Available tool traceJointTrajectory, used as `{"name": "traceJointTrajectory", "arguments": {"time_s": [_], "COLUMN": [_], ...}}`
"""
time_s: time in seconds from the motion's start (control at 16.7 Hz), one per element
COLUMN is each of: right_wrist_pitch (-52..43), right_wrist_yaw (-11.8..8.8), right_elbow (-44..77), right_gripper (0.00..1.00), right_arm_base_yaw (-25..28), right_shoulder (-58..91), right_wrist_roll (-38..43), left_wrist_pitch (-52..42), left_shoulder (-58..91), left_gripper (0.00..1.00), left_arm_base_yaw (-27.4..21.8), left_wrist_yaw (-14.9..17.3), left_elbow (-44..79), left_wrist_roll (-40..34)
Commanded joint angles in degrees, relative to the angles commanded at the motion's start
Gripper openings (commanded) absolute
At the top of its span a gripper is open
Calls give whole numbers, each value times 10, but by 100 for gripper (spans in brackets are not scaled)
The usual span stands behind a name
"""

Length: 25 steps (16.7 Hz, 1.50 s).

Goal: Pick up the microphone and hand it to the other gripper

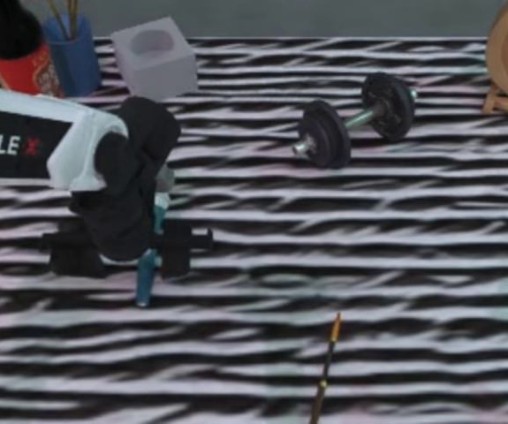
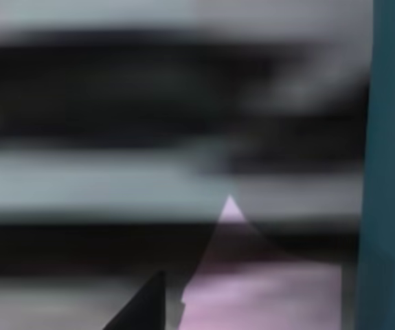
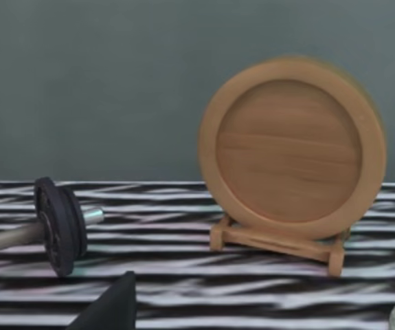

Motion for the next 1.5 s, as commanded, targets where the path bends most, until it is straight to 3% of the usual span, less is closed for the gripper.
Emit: {"name": "traceJointTrajectory", "arguments": {"time_s": [0.12,0.54,0.6,0.84,1.14,1.5], "right_wrist_pitch": [0,0,0,0,0,0], "right_wrist_yaw": [0,0,0,0,0,0], "right_elbow": [0,0,0,0,0,0], "right_gripper": [100,100,100,100,100,100], "right_arm_base_yaw": [0,0,0,0,0,0], "right_shoulder": [0,0,0,0,0,0], "right_wrist_roll": [0,0,0,0,0,0], "left_wrist_pitch": [0,0,-21,16,180,468], "left_shoulder": [0,0,-38,-45,-78,-145], "left_gripper": [0,0,0,0,0,0], "left_arm_base_yaw": [0,0,-1,-2,1,9], "left_wrist_yaw": [0,0,-12,1,56,149], "left_elbow": [0,0,13,6,-31,-116], "left_wrist_roll": [0,0,9,20,64,141]}}
